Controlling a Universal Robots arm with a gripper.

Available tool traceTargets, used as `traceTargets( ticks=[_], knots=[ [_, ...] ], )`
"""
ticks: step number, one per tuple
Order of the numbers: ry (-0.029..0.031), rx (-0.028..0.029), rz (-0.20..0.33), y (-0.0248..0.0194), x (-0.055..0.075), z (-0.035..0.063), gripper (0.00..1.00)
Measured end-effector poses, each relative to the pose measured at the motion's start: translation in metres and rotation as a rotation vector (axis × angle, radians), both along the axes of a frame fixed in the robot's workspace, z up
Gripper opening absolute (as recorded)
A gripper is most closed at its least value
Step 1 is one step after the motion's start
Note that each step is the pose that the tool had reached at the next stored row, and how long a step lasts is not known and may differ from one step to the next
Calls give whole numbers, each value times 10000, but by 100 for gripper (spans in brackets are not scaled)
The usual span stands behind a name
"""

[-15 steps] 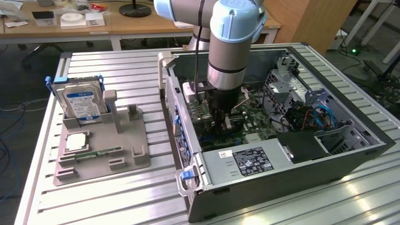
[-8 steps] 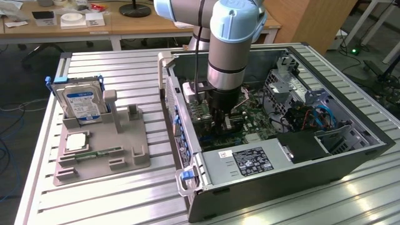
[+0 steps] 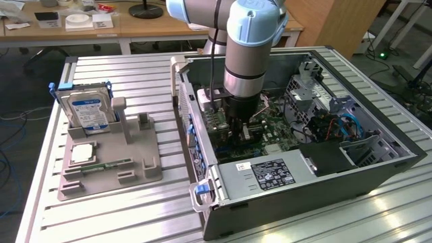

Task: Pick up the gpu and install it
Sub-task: 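Insert the gpu into the slot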

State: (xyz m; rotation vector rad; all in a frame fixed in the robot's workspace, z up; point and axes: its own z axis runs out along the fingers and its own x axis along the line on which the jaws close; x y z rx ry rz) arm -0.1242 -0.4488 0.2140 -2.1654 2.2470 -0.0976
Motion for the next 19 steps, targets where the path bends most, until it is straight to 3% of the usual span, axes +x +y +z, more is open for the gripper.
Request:
traceTargets(
  ticks=[19],
  knots=[
    [-1,-1,1,0,0,-30,29]
  ],
)
